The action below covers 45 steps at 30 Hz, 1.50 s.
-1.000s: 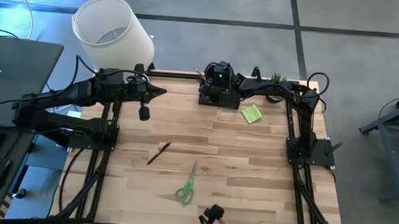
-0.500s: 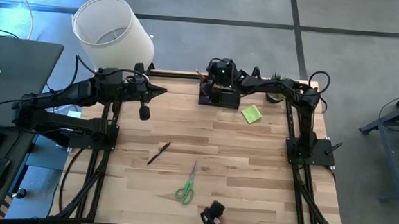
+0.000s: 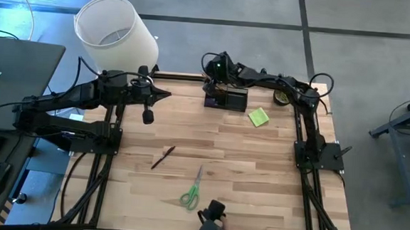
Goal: Pick and place office supplies into organizer
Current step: Put the orange pencil into the black desk organizer
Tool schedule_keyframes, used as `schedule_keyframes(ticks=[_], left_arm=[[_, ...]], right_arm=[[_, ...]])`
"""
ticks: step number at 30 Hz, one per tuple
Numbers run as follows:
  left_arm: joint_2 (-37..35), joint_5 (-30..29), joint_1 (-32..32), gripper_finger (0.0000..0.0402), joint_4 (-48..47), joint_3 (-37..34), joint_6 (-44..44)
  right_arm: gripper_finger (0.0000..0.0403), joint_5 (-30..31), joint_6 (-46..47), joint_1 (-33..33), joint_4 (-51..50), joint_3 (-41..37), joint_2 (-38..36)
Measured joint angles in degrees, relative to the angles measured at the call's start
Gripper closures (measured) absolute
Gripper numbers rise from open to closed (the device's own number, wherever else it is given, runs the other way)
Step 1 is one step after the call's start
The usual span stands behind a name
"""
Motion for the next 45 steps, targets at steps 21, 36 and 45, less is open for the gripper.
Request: schedule_keyframes(ticks=[21, 36, 45], left_arm=[[-0.02, 0.01, 0.0, 0.0401, 0.0, 0.0, 0.09], [-0.02, -0.01, 0.0, 0.0401, -0.02, 0.0, -0.04], [-0.02, 0.01, 0.01, 0.0401, -0.13, 0.0, -0.06]], right_arm=[[0.0373, -0.64, -1.64, 1.56, 0.51, 0.02, -0.44], [0.0395, -4.09, -0.26, 2.14, -3.19, 0.02, -5.17], [0.0341, -4.67, 0.48, 2.08, -7.09, 0.02, -5.09]])
